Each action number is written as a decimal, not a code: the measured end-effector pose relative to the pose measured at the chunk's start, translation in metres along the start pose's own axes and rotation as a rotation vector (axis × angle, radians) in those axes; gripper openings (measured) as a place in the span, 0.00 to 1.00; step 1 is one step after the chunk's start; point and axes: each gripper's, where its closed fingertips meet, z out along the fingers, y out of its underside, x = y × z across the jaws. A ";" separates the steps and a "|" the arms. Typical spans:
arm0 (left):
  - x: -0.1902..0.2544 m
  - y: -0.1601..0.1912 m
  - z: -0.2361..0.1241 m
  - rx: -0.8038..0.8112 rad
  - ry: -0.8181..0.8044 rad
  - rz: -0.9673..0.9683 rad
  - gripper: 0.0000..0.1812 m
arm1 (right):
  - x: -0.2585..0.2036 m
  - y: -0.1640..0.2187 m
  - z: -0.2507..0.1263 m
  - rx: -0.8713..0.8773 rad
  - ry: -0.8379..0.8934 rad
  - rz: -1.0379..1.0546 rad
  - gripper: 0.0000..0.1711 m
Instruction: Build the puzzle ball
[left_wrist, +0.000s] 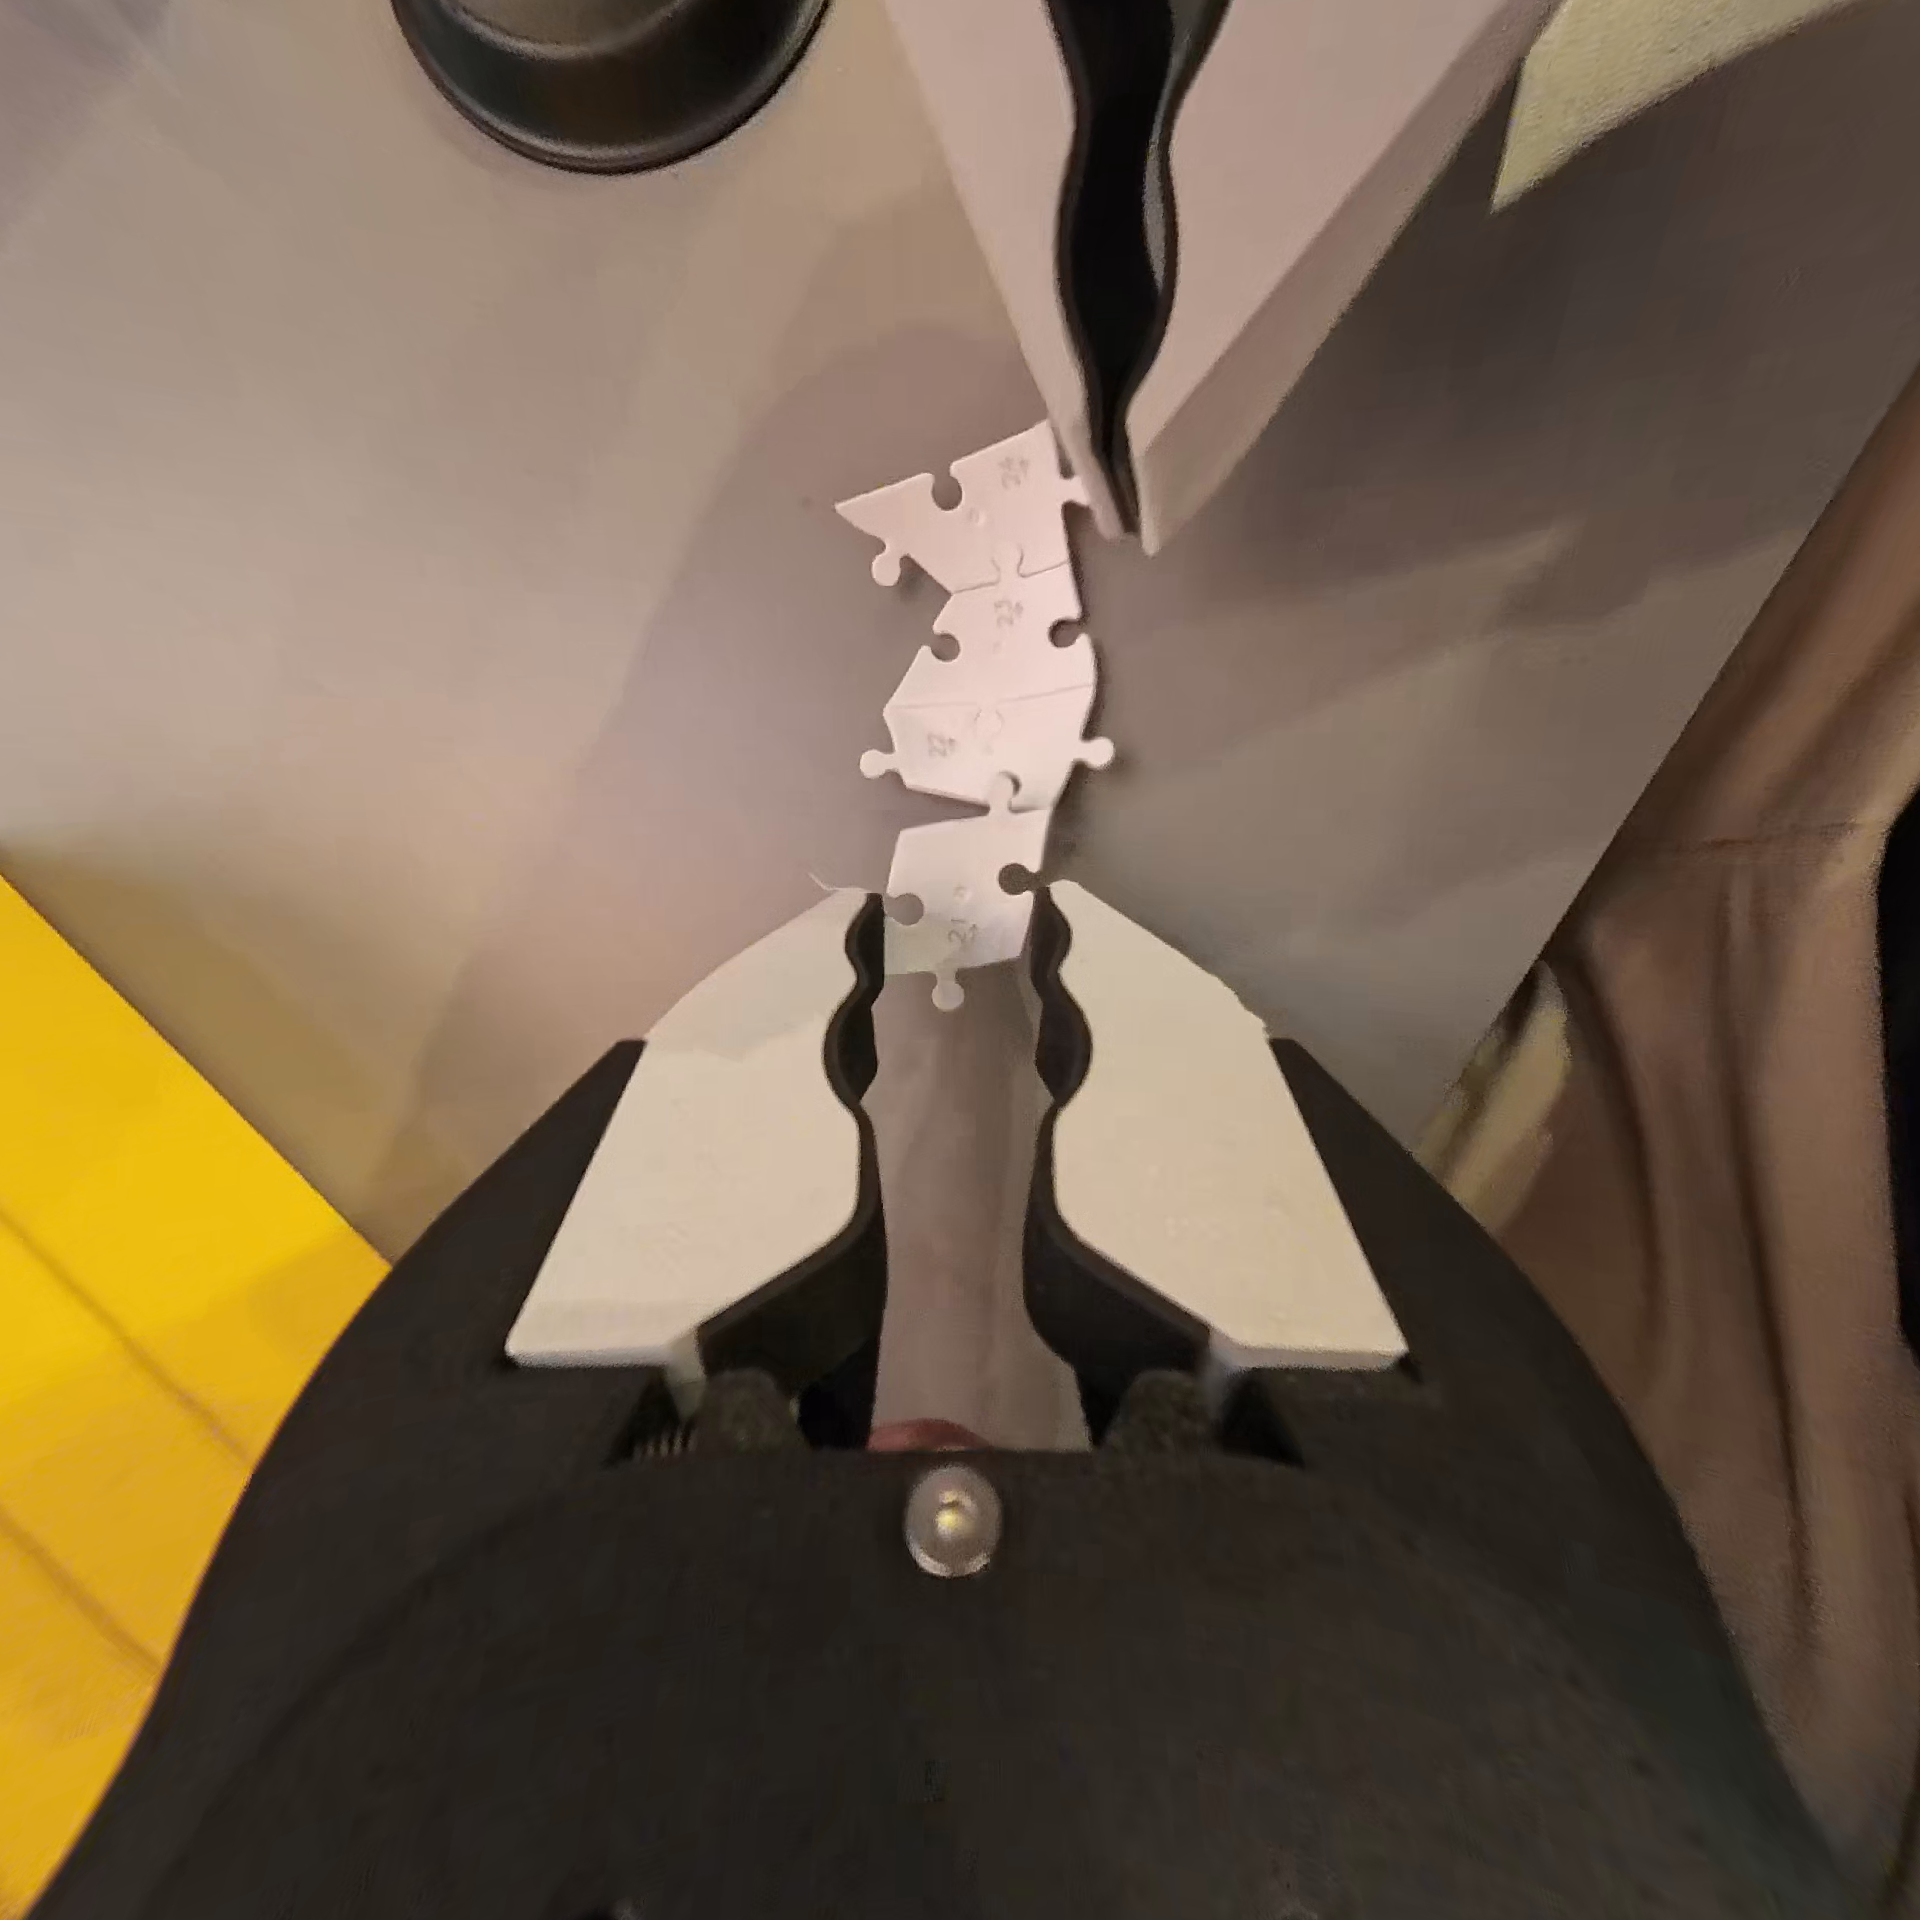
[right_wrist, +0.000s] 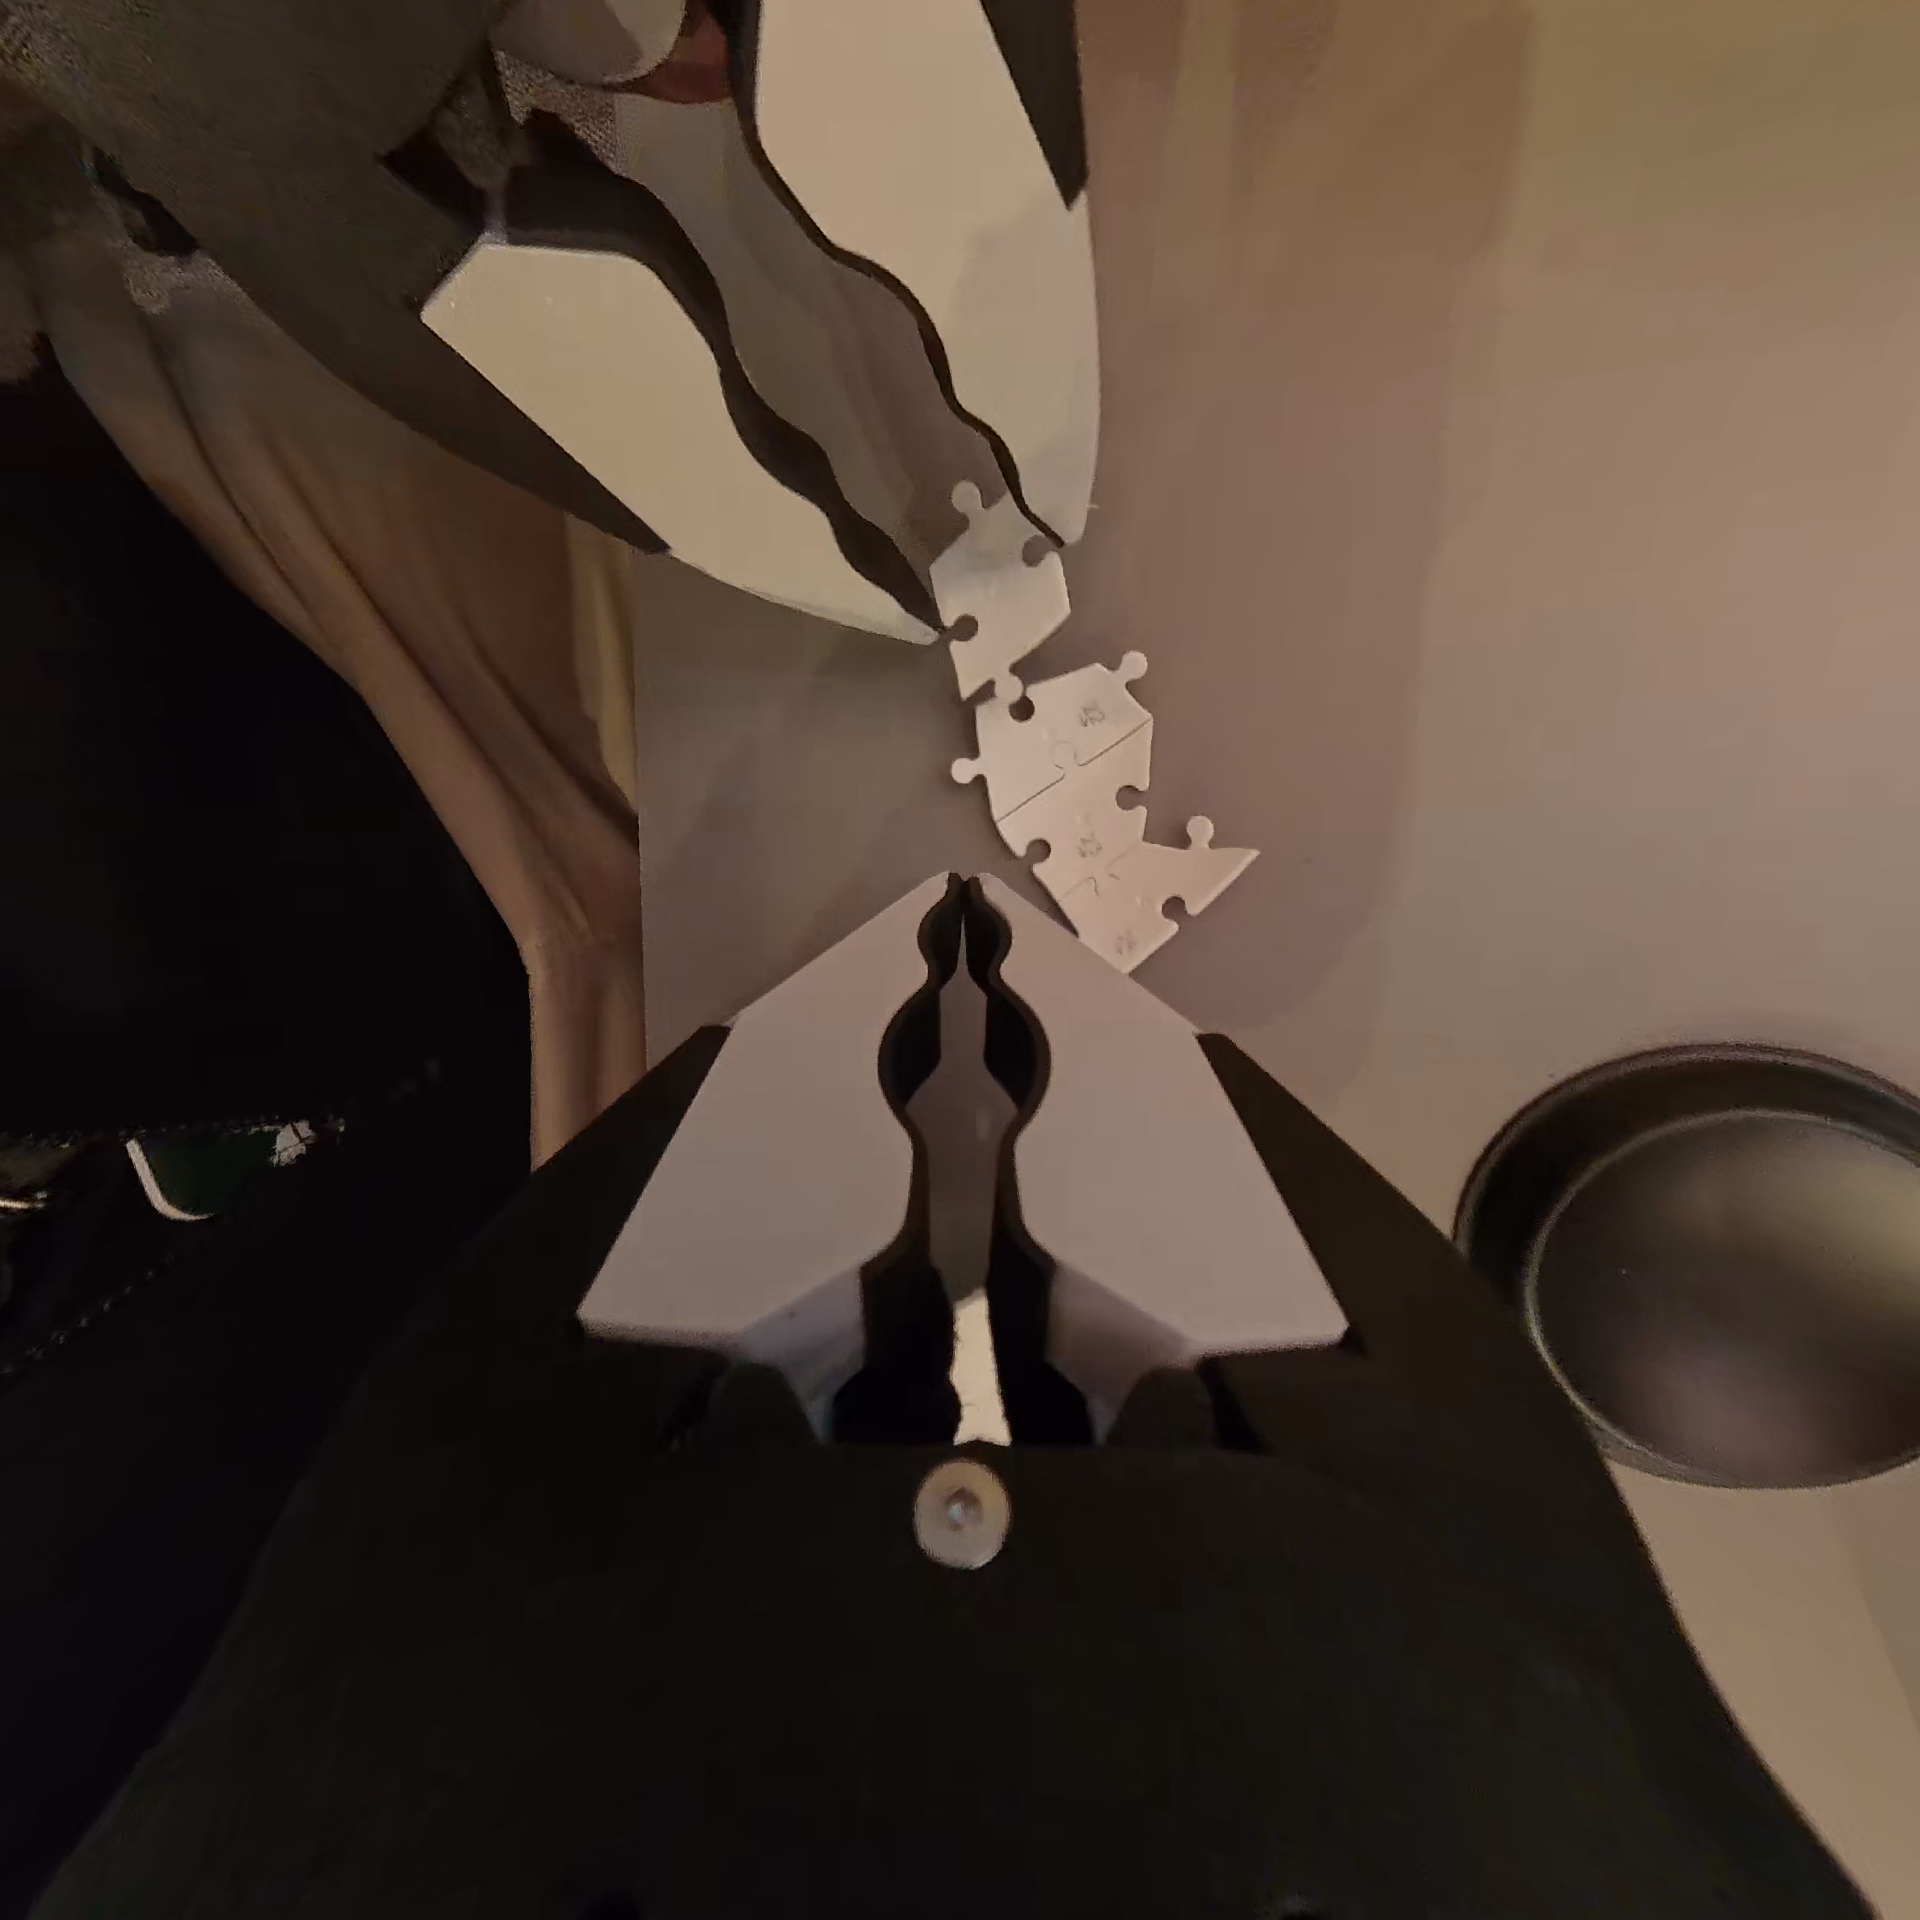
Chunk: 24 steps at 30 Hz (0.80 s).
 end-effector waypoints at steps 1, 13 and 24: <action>0.001 -0.001 0.001 -0.004 0.014 0.010 0.15 | -0.001 -0.001 0.002 -0.005 0.002 -0.004 0.00; 0.000 0.003 0.011 -0.087 0.042 0.130 0.15 | 0.002 -0.001 0.016 -0.029 0.009 -0.002 0.00; 0.008 0.003 0.017 -0.102 0.068 0.137 0.15 | 0.005 -0.004 0.028 -0.021 0.026 -0.007 0.00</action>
